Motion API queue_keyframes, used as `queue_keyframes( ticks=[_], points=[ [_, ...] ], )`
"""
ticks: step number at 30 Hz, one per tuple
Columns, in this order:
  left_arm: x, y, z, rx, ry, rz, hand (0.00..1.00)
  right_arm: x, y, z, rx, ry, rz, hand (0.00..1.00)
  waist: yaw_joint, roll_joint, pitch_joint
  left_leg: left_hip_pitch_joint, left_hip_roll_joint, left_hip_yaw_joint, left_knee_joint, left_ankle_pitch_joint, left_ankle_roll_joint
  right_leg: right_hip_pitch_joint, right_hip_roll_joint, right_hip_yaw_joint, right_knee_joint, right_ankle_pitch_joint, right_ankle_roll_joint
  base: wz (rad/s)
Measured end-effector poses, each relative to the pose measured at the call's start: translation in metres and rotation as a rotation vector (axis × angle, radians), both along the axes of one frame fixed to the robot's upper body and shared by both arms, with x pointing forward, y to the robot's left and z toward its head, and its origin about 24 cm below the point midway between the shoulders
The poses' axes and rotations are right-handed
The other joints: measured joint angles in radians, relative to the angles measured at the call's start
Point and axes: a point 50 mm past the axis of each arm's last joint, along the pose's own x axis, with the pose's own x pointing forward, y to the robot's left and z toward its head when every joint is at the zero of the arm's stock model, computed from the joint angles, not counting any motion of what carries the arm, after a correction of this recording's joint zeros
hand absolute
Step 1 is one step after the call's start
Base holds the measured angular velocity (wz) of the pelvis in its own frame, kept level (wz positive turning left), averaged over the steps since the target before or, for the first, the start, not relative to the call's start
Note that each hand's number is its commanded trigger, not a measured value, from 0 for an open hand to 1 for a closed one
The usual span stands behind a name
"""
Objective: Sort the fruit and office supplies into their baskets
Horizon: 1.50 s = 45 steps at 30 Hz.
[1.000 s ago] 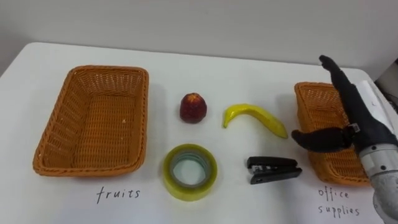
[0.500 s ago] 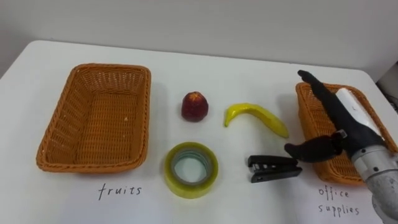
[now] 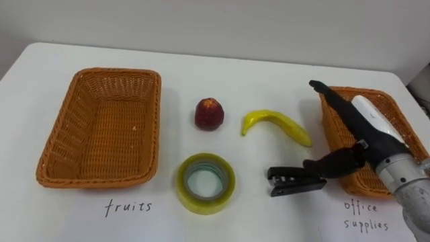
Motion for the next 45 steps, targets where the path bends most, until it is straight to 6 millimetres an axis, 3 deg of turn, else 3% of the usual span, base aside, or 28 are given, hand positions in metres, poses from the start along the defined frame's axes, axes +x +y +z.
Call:
queue_keyframes(
  ticks=[8,13,24,36,45],
  points=[
    [0.003,0.001,0.0,0.01,-0.011,-0.004,0.0,0.003,0.013,0.0,-0.046,0.025,0.073,0.0,0.023,-0.003,-0.0006,-0.004,0.0,-0.005,0.0,0.0,0.0,-0.003,0.0,-0.003,0.0,0.0,0.0,0.0],
    [0.004,0.003,0.001,0.015,-0.014,-0.007,0.0,0.011,0.023,0.007,-0.052,0.027,0.133,0.0,0.026,-0.017,-0.0006,-0.007,-0.001,-0.009,0.004,0.0,0.0,-0.002,-0.001,-0.007,0.0,0.0,0.0,0.01],
    [0.004,0.005,0.002,0.021,-0.016,-0.008,0.0,0.012,0.025,0.01,-0.055,0.027,0.153,0.0,0.042,-0.02,0.0003,-0.007,-0.001,-0.009,0.008,0.0,0.0,0.0,-0.002,-0.007,0.0,0.001,0.0,0.0],
    [0.007,0.008,0.003,0.021,-0.023,-0.005,0.0,0.011,0.025,0.007,-0.068,0.092,0.179,0.0,0.038,-0.021,-0.0002,-0.007,-0.001,-0.012,0.006,0.0,0.0,0.001,-0.002,-0.011,-0.001,0.002,0.0,0.0],
    [0.005,0.011,0.004,0.029,-0.017,-0.005,0.0,0.01,0.025,0.005,-0.072,0.134,0.198,0.0,0.024,-0.046,-0.001,-0.009,-0.001,-0.019,0.007,0.0,0.0,0.003,-0.003,-0.016,-0.002,0.002,0.0,0.01]
  ],
)
